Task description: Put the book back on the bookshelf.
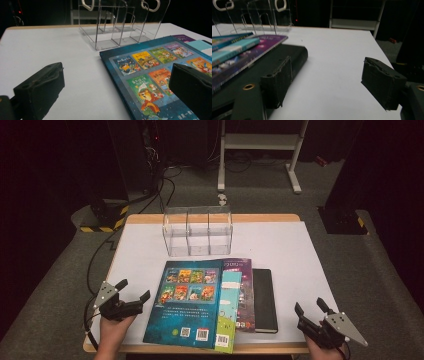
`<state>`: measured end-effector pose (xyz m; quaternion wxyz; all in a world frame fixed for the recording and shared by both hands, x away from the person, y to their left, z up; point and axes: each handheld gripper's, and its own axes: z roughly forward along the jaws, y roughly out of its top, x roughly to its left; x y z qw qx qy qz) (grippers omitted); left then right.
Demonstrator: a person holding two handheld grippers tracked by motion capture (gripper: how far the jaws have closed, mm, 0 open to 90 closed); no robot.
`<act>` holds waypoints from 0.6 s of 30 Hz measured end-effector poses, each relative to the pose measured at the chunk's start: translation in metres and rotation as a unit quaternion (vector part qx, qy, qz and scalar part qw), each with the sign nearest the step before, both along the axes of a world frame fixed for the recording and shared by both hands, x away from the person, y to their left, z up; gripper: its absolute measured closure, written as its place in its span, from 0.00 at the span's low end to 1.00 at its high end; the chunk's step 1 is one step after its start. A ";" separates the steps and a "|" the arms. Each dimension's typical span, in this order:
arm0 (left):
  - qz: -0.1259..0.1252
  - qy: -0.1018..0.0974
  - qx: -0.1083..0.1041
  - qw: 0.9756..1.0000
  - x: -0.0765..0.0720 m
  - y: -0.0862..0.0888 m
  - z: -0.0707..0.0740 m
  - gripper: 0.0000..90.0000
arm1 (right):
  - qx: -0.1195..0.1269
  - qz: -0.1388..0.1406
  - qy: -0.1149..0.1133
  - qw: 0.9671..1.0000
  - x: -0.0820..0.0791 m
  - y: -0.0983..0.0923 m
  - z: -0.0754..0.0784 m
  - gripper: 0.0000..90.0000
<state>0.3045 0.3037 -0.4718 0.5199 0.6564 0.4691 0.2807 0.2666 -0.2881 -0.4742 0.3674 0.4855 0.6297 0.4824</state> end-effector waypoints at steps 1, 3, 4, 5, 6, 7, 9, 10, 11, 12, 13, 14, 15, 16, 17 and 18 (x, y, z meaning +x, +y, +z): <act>0.000 0.000 0.000 1.000 0.000 0.000 0.000 0.01 | -0.002 0.004 -0.003 1.000 0.006 0.003 0.005 0.26; 0.011 0.007 -0.001 1.000 -0.001 0.002 0.004 0.01 | -0.001 0.012 -0.007 1.000 0.015 0.006 0.011 0.26; 0.015 0.011 -0.005 1.000 -0.001 0.002 0.006 0.01 | 0.000 0.016 -0.006 1.000 0.020 0.008 0.013 0.26; 0.017 0.013 -0.005 1.000 -0.002 0.003 0.008 0.01 | 0.001 0.023 -0.002 1.000 0.025 0.009 0.015 0.26; 0.017 0.014 -0.002 1.000 -0.001 0.003 0.010 0.01 | 0.000 0.026 -0.002 1.000 0.031 0.010 0.017 0.26; 0.017 0.014 -0.002 1.000 -0.001 0.003 0.010 0.01 | 0.000 0.031 0.001 1.000 0.038 0.010 0.019 0.26; 0.017 0.022 0.018 0.999 0.003 0.000 0.013 0.01 | 0.005 0.037 0.005 0.999 0.052 0.010 0.020 0.26; 0.016 0.027 0.016 0.999 0.004 -0.002 0.013 0.01 | 0.007 0.034 0.009 0.999 0.057 0.010 0.019 0.26; 0.012 0.032 0.015 0.999 0.006 -0.003 0.012 0.01 | 0.013 0.030 0.014 0.999 0.061 0.011 0.017 0.26; 0.005 0.039 0.011 0.999 0.008 -0.004 0.013 0.01 | 0.023 0.027 0.019 0.999 0.064 0.012 0.015 0.26; -0.003 0.040 0.006 0.999 0.008 -0.004 0.013 0.01 | 0.026 0.024 0.025 0.999 0.066 0.014 0.014 0.26; -0.013 0.039 0.003 0.999 0.009 -0.003 0.014 0.01 | 0.020 0.021 0.024 0.999 0.066 0.016 0.013 0.26; -0.013 0.039 0.003 0.999 0.009 -0.003 0.014 0.01 | 0.020 0.021 0.024 0.999 0.066 0.016 0.013 0.26; -0.033 0.034 0.003 0.999 0.011 -0.003 0.012 0.04 | 0.012 0.022 0.026 0.999 0.066 0.020 0.013 0.26; -0.033 0.034 0.003 0.999 0.011 -0.003 0.012 0.07 | 0.009 0.021 0.028 0.999 0.067 0.022 0.014 0.26; -0.044 0.045 0.001 0.998 0.011 -0.005 0.006 0.07 | 0.012 0.021 0.031 0.999 0.067 0.024 0.015 0.25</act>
